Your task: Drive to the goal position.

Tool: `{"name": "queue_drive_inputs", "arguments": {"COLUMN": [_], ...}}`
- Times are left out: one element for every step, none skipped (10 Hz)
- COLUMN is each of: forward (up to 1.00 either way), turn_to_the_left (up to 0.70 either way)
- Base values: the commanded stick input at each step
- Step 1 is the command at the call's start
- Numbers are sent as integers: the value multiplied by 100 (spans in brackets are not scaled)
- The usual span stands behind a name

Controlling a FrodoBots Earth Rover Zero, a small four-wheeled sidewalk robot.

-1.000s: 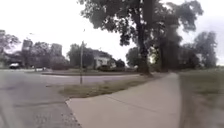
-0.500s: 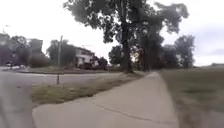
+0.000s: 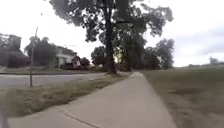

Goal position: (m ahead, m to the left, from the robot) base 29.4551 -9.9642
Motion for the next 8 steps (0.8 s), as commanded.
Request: {"name": "queue_drive_inputs", "arguments": {"forward": [100,100,100,100,100,100,100,100], "turn_to_the_left": [-40,-40,-40,-35,0,0,0,0]}}
